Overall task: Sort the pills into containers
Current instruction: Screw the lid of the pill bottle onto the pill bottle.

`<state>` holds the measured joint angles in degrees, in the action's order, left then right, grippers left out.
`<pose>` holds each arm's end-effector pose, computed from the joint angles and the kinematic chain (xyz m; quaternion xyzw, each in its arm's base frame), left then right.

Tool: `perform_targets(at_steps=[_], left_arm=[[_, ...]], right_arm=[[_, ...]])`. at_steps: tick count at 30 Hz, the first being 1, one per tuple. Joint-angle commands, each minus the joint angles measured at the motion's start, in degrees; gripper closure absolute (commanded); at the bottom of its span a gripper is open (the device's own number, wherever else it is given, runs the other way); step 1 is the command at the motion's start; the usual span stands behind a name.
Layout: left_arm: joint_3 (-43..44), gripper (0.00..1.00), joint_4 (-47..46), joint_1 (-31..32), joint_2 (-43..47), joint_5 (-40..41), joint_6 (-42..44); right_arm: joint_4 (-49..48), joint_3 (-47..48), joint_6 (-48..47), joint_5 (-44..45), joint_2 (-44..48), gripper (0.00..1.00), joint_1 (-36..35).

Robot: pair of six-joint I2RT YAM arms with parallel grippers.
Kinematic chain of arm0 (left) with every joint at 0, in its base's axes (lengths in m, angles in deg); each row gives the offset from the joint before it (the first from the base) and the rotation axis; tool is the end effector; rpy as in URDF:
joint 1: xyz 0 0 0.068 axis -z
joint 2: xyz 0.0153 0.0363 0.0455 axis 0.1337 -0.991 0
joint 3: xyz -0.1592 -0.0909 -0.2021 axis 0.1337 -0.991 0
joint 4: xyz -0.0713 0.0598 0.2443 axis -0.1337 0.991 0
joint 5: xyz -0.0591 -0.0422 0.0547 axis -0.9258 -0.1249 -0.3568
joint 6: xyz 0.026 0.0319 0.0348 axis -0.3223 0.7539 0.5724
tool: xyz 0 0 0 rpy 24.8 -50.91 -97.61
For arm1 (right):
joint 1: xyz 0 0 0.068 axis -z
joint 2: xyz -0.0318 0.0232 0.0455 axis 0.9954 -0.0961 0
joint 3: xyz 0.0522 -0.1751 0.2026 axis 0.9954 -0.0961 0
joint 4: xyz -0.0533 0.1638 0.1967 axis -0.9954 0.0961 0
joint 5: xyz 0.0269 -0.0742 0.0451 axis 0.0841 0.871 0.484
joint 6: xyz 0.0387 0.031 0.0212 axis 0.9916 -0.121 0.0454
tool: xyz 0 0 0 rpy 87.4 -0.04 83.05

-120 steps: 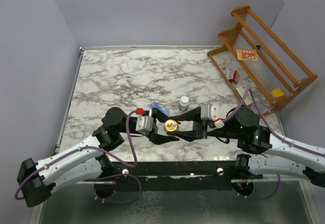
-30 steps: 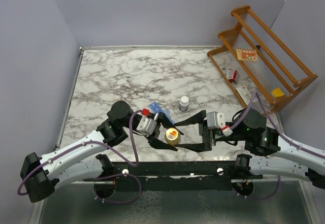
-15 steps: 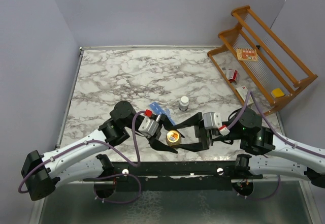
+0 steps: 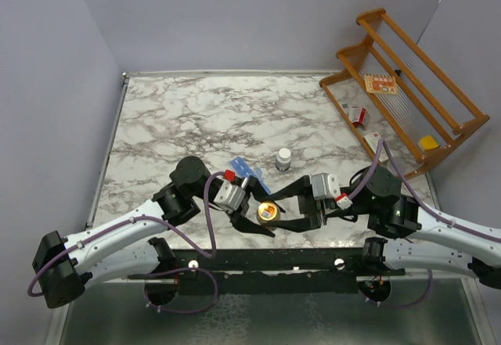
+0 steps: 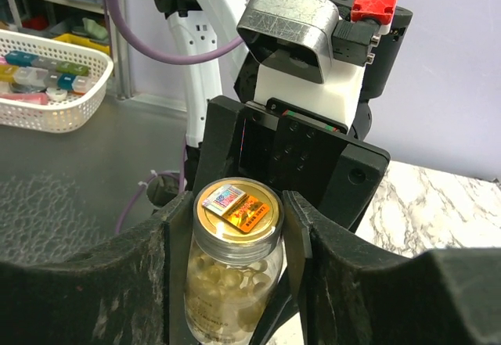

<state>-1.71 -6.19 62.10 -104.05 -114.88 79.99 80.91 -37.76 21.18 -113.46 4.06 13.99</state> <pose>0.0941 -0.1859 0.3391 0.5972 0.3134 -0.6066 0.4209 0.0462 0.1777 0.3877 -0.5477 0.4076 0.5043 0.5287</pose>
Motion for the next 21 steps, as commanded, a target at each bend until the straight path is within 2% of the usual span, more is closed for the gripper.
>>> perform_targets(at_steps=[1,10,21], left_arm=[[0.1,1.00,-1.6,0.2,0.7,1.9,0.6],[-0.3,1.00,-1.7,0.2,1.9,6.7,1.1],[-2.1,1.00,-1.7,0.2,6.8,25.0,1.4]], right_arm=[[-1.2,-0.4,0.2,-1.8,0.7,0.54,-0.3],[-0.4,-0.5,-0.2,-0.1,0.5,0.72,-0.3],[1.7,-0.7,-1.3,9.3,-1.5,0.82,-0.3]])
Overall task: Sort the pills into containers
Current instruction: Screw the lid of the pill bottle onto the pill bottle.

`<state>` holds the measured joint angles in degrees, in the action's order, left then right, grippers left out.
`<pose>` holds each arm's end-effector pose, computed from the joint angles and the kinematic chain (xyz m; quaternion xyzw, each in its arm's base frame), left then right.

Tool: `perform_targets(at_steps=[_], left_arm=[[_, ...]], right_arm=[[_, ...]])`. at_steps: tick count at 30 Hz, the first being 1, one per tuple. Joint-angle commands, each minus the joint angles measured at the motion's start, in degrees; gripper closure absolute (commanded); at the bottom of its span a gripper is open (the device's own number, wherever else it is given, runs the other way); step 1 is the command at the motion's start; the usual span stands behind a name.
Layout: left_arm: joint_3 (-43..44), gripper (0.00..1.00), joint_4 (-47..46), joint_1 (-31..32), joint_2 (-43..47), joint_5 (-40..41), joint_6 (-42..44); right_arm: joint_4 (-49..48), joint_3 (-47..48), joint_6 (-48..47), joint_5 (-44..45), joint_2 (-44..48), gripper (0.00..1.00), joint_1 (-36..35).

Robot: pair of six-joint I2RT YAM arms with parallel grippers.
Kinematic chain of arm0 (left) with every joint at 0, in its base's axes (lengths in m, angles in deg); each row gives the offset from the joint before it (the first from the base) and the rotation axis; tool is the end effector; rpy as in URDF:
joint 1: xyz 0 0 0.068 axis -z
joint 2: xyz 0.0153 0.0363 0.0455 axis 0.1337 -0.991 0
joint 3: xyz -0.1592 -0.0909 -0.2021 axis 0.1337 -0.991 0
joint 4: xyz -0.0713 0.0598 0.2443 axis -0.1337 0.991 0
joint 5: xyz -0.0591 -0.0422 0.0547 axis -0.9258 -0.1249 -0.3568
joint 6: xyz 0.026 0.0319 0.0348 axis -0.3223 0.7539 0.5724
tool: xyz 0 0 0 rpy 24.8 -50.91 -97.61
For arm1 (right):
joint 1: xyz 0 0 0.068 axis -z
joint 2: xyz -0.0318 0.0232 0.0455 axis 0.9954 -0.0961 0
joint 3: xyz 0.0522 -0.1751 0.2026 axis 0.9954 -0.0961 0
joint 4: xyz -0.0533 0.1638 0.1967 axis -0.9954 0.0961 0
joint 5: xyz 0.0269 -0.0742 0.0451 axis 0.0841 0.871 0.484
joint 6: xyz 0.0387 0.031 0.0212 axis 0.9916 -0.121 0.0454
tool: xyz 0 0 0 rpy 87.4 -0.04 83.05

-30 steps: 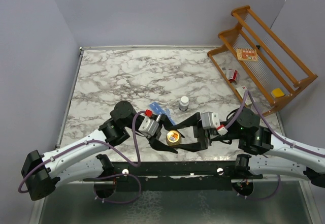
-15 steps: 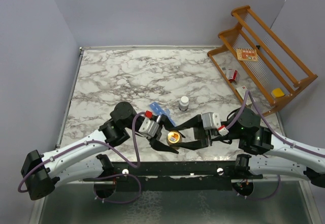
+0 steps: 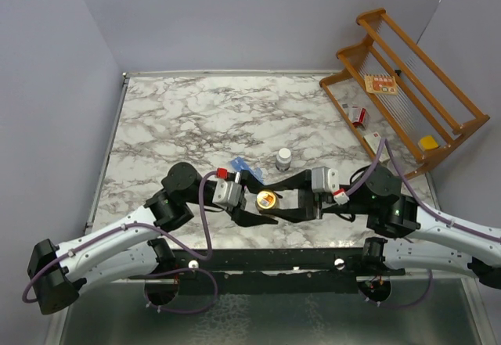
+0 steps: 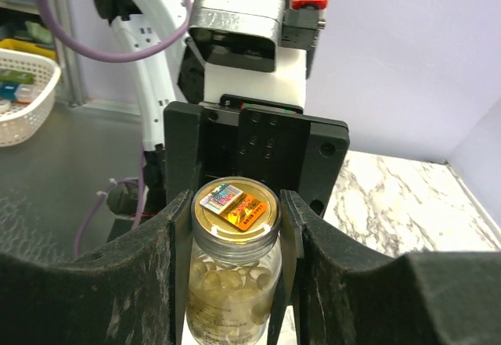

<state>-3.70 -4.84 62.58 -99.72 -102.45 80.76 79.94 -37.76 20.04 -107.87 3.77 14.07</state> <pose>0.0905 -0.1763 0.3400 0.5482 0.3623 -0.5712 0.4920 0.0503 0.1790 0.3887 -0.5267 0.4263 0.4759 0.5607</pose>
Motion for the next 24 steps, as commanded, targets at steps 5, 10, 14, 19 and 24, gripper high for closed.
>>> perform_targets(at_steps=[5,10,14,19,24], left_arm=[[-0.9,1.00,-3.1,-0.3,3.9,20.3,0.9],[-0.9,1.00,-3.1,-0.3,5.2,25.8,1.6],[-1.0,1.00,-3.2,-0.3,5.9,29.8,2.1],[-1.7,1.00,-4.6,-0.3,7.0,34.3,3.0],[-2.2,1.00,-5.7,-0.2,7.8,39.7,3.6]], right_arm=[[2.6,-1.0,-1.2,8.1,-2.5,0.85,-0.4],[2.0,-1.2,-1.7,12.7,-4.9,0.89,-0.4],[0.7,-1.2,-2.2,17.0,-7.7,0.94,-0.4],[-4.7,-2.3,-2.1,26.1,-11.2,0.99,-0.4],[-9.9,-2.8,-2.7,32.4,-14.1,0.99,-0.4]])
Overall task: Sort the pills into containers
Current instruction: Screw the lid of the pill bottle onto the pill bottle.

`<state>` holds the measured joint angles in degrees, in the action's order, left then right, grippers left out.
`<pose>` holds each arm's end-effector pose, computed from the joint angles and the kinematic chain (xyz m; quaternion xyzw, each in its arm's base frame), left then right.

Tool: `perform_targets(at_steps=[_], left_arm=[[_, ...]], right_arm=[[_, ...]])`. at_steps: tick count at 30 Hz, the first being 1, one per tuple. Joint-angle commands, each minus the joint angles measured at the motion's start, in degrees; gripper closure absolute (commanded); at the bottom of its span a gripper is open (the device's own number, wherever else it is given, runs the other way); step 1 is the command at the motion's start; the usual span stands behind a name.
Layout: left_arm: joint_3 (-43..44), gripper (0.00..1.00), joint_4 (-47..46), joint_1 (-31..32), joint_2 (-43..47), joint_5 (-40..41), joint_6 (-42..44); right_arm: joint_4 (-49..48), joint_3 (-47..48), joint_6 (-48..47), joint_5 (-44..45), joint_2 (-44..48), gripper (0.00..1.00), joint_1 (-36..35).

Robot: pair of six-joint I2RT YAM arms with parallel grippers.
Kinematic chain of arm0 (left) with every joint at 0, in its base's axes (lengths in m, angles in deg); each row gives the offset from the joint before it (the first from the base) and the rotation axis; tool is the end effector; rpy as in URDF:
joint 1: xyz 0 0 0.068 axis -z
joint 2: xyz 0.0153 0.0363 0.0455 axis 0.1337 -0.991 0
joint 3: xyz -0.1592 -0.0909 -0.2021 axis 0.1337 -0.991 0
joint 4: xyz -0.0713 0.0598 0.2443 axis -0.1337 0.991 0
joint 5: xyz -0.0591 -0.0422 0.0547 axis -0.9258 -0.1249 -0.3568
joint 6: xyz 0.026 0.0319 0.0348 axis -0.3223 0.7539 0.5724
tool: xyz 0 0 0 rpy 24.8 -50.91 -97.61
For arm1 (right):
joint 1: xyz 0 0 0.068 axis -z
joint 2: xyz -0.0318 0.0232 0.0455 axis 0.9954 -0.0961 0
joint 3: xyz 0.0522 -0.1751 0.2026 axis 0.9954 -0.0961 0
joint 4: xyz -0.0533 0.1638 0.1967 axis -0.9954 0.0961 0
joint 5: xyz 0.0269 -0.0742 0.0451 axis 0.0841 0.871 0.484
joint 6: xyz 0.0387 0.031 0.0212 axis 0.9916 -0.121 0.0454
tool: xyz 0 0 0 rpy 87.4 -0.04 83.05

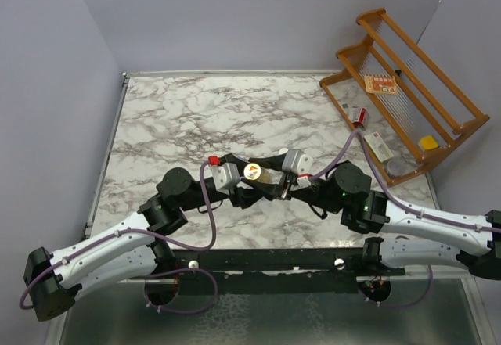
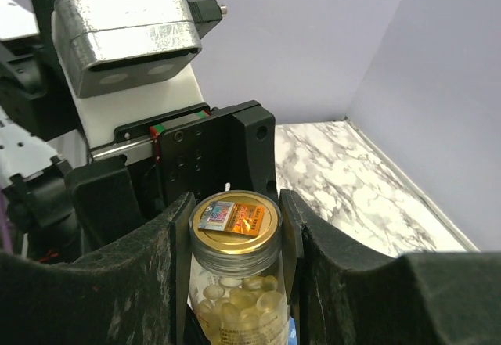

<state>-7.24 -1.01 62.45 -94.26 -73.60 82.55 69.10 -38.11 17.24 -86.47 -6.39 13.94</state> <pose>0.0981 -0.1613 0.3300 0.4139 0.4945 -0.4553 0.6139 0.0783 0.2205 0.3735 -0.4401 0.5096 0.3603 0.6456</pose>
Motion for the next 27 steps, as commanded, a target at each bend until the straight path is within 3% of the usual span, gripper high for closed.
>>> perform_targets(at_steps=[1,12,14,16,27], left_arm=[[1.2,1.00,-9.7,-0.2,2.5,11.7,1.9],[0.6,1.00,-10.4,-0.2,4.0,15.4,3.5],[0.6,1.00,-10.4,-0.2,3.5,14.1,3.5],[0.5,1.00,-10.3,-0.2,2.8,13.0,3.0],[0.4,1.00,-9.2,-0.2,-0.3,8.4,2.1]], right_arm=[[0.4,-2.5,0.0,11.5,-4.6,0.99,-0.3],[-2.2,-2.6,-1.3,17.9,-4.7,0.97,-0.3],[-2.5,-2.3,-1.2,17.8,-3.5,0.76,-0.3],[-2.4,-1.5,-1.2,17.0,-2.3,0.64,-0.3],[-0.4,3.3,0.9,10.3,4.3,0.40,-0.3]])
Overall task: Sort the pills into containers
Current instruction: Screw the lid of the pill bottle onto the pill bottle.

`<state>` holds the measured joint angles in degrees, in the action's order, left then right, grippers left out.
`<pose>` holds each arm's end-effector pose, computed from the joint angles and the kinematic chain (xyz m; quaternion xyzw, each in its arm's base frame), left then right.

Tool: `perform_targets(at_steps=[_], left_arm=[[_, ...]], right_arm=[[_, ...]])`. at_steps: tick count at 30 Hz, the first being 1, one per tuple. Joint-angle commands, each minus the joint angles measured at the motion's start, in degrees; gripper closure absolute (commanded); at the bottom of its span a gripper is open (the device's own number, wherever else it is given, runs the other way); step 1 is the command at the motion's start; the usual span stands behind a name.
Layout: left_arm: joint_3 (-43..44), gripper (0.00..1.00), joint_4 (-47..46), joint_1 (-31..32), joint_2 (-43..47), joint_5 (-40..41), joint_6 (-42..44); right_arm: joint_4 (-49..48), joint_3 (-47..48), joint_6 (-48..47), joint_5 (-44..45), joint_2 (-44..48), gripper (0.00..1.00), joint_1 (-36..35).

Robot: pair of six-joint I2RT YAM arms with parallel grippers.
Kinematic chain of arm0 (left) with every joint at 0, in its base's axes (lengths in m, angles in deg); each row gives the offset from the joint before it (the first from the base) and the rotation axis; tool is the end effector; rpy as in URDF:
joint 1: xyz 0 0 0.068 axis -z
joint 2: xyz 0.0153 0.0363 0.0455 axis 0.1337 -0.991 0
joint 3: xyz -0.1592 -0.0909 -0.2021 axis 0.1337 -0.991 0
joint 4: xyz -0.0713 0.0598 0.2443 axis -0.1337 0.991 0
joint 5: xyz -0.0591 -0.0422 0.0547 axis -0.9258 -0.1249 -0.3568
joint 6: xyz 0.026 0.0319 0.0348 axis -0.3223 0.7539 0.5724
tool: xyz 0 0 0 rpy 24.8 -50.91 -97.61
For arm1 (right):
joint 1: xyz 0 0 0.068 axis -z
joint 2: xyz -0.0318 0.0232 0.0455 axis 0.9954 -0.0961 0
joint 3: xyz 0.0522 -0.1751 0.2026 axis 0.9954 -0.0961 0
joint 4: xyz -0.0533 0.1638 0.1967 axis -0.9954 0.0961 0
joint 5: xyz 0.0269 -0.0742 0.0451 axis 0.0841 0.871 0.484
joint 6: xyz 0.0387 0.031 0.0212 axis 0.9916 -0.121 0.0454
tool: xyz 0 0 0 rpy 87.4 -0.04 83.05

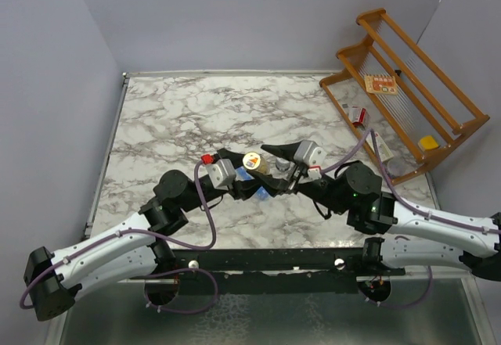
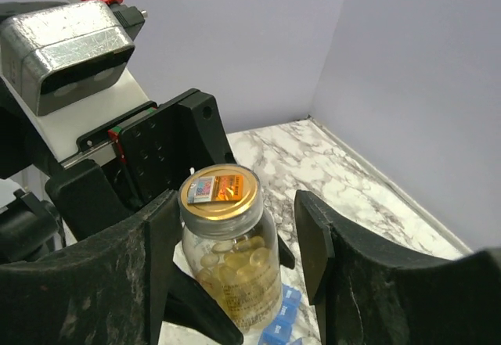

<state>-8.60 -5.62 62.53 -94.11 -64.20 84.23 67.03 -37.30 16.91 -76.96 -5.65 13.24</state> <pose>0.1024 -0.1583 0.3308 0.3609 0.5029 -0.4106 0.6694 0.0795 0.2146 0.3852 -0.3801 0.5280 0.3246 0.6866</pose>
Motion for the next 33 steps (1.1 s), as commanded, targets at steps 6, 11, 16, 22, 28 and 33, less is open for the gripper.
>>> perform_targets(at_steps=[6,11,16,22,28,33], left_arm=[[2.2,1.00,-3.3,-0.3,-2.1,-5.0,0.2],[3.3,1.00,0.7,-0.3,-3.3,-12.4,1.1],[4.1,1.00,2.2,-0.3,-4.1,-25.4,1.0],[6.9,1.00,2.4,-0.3,-7.9,-42.5,-1.1],[7.9,1.00,2.4,-0.2,-8.9,-49.4,-1.2],[8.6,1.00,2.4,-0.2,-9.9,-53.0,-1.4]], right_arm=[[2.5,2.3,1.6,0.5,6.9,0.21,0.4],[6.5,3.1,1.8,-4.5,10.3,0.21,0.4],[16.8,4.6,2.4,-13.2,13.1,0.22,0.4],[21.5,2.4,4.3,-24.5,18.6,0.25,0.4],[21.7,0.1,7.0,-30.1,22.4,0.30,0.4],[21.5,-0.4,8.3,-33.2,20.5,0.38,0.4]])
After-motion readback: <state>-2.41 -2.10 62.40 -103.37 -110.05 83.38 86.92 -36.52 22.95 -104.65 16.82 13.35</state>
